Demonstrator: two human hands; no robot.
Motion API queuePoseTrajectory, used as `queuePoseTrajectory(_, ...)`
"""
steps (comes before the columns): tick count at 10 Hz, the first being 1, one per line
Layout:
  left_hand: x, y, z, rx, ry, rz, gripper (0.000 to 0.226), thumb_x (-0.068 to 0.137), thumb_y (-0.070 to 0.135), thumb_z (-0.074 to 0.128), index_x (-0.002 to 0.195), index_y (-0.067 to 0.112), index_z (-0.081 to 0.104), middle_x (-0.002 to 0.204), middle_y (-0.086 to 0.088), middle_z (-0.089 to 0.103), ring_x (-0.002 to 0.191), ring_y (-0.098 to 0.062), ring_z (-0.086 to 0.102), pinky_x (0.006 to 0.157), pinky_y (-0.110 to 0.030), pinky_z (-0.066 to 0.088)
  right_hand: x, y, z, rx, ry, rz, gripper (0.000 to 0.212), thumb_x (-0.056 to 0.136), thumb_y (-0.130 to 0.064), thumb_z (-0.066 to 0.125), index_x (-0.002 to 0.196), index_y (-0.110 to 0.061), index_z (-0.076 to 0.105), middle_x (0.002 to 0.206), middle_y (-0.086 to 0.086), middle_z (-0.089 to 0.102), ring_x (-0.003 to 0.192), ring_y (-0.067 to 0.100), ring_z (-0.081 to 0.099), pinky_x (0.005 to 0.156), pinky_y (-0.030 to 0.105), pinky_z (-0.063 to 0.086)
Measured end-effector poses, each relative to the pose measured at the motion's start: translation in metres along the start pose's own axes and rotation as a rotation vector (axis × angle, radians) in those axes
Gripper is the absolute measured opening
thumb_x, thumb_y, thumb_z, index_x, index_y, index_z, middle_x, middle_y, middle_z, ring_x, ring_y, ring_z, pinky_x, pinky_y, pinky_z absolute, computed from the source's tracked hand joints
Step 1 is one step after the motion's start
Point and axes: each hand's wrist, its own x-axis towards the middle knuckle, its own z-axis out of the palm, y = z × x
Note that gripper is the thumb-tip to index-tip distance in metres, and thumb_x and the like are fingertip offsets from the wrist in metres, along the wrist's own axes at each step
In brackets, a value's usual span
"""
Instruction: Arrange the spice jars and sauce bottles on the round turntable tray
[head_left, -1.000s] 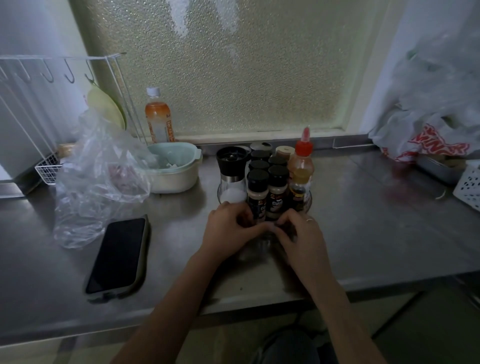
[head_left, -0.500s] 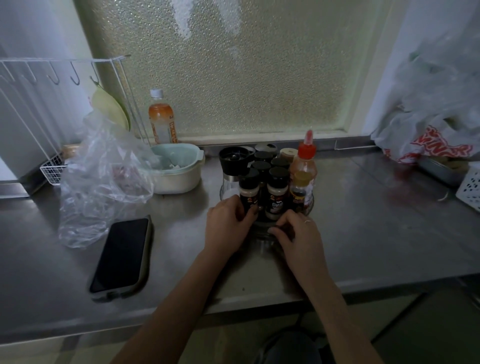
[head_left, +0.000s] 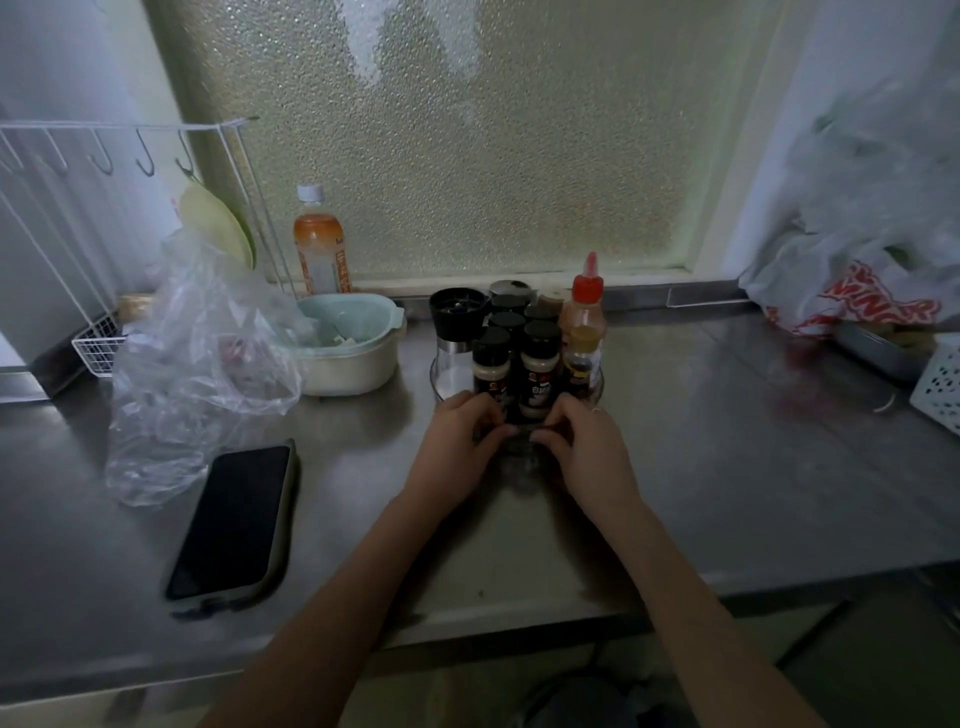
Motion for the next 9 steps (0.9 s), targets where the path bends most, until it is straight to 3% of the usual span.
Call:
queuePoseTrajectory(2,0.034,-0.016,0.003,0.028,0.036,-0.069,0.016,0.080,0.018,0.070,0.079,0.006,0.059,0.079,-0.004,0.051,0.070,-0.015,0.047,0.060,-0.006,0.033,0.047,0.005,0.016,0.003,-0.047,0.023,0.020,0.080,-0.019,0.068,0.077,-0.013,0.049,0.077,0.003,0.057,0.073,0.021,0.052,0.061,0.032,0.036)
queuePoseTrajectory(4,0.070,-0.039,0.003,0.051,0.046,-0.131,0.019,0.079,0.021,0.071,0.079,0.007,0.058,0.078,-0.005,0.051,0.070,-0.017,0.048,0.056,-0.018,0.027,0.087,0.010,0.037,0.014,-0.060,0.020,0.019,0.079,-0.018,0.068,0.080,-0.011,0.051,0.077,0.004,0.056,0.074,0.023,0.053,0.062,0.032,0.037)
queuePoseTrajectory(6,0.088,-0.056,0.005,0.047,0.086,-0.141,0.020,0.080,0.023,0.071,0.074,0.015,0.053,0.077,-0.003,0.053,0.065,-0.011,0.047,0.055,-0.011,0.032,0.115,0.014,0.051,0.046,-0.088,-0.019,0.020,0.080,-0.016,0.068,0.077,-0.013,0.049,0.075,0.001,0.053,0.072,0.019,0.050,0.060,0.031,0.032)
queuePoseTrajectory(7,0.089,-0.060,0.008,0.046,0.111,-0.130,0.019,0.080,0.024,0.070,0.076,0.016,0.053,0.077,0.000,0.051,0.065,-0.007,0.046,0.056,-0.011,0.034,0.120,0.022,0.050,0.065,-0.076,-0.058,0.019,0.081,-0.017,0.067,0.077,-0.014,0.049,0.077,0.002,0.055,0.073,0.019,0.051,0.062,0.033,0.037)
queuePoseTrajectory(8,0.083,-0.058,0.012,0.080,0.097,-0.118,0.018,0.081,0.024,0.069,0.077,0.016,0.053,0.077,0.000,0.051,0.070,-0.014,0.048,0.058,-0.012,0.031,0.115,0.021,0.051,0.070,-0.088,-0.048,0.018,0.081,-0.018,0.068,0.078,-0.014,0.050,0.073,-0.002,0.053,0.070,0.016,0.050,0.059,0.030,0.036)
queuePoseTrajectory(9,0.087,-0.048,0.003,0.078,0.220,-0.034,0.015,0.083,0.025,0.066,0.080,0.014,0.056,0.081,0.002,0.054,0.077,-0.017,0.054,0.064,-0.020,0.041,0.118,0.018,0.041,0.198,-0.143,0.006,0.015,0.081,-0.014,0.069,0.088,-0.015,0.056,0.077,-0.007,0.058,0.072,0.008,0.052,0.063,0.027,0.042)
